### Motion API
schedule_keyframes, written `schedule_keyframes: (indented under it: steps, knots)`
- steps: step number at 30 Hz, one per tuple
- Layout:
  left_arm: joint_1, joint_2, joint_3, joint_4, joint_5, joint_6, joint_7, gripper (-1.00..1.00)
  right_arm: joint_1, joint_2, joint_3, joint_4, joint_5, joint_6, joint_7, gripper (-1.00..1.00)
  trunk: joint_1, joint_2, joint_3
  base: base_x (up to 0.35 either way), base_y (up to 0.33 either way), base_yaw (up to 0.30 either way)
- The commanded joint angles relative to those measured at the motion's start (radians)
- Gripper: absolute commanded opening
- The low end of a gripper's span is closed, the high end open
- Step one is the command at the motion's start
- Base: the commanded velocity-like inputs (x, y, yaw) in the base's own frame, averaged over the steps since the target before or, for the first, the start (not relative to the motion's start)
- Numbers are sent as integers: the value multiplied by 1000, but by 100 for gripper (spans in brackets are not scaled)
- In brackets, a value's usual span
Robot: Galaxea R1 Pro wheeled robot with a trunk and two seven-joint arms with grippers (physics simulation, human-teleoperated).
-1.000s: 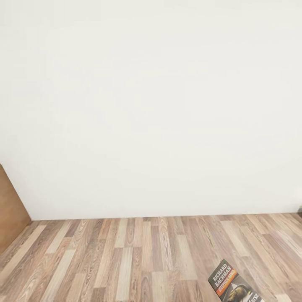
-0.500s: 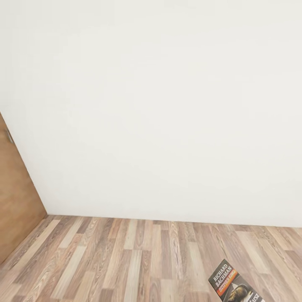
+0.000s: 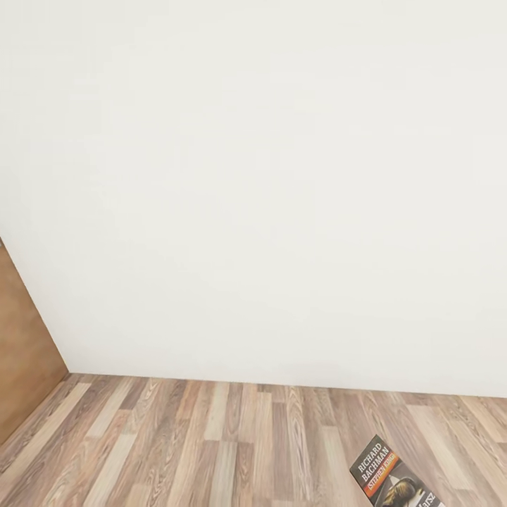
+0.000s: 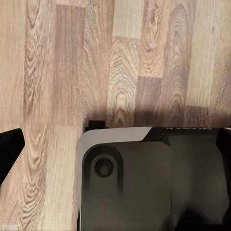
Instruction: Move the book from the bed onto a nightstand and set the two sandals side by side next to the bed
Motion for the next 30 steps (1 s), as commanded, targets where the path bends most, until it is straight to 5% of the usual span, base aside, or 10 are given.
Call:
schedule_keyframes:
  steps: [1, 14, 30]
  knots:
    - [-1, 0, -4, 1, 11, -3, -5, 100, -2, 0, 4, 3, -10, 2, 5, -100, 1, -2, -2, 330, 0, 0]
    - [-1, 1, -5, 1, 11, -3, -5, 100, -2, 0, 4, 3, -10, 3, 5, -100, 1, -2, 3, 153, 0, -110]
    - [-1, 1, -4, 1, 11, -3, -5, 100, -2, 0, 4, 3, -10, 3, 6, -100, 1, -2, 4, 312, 0, -8]
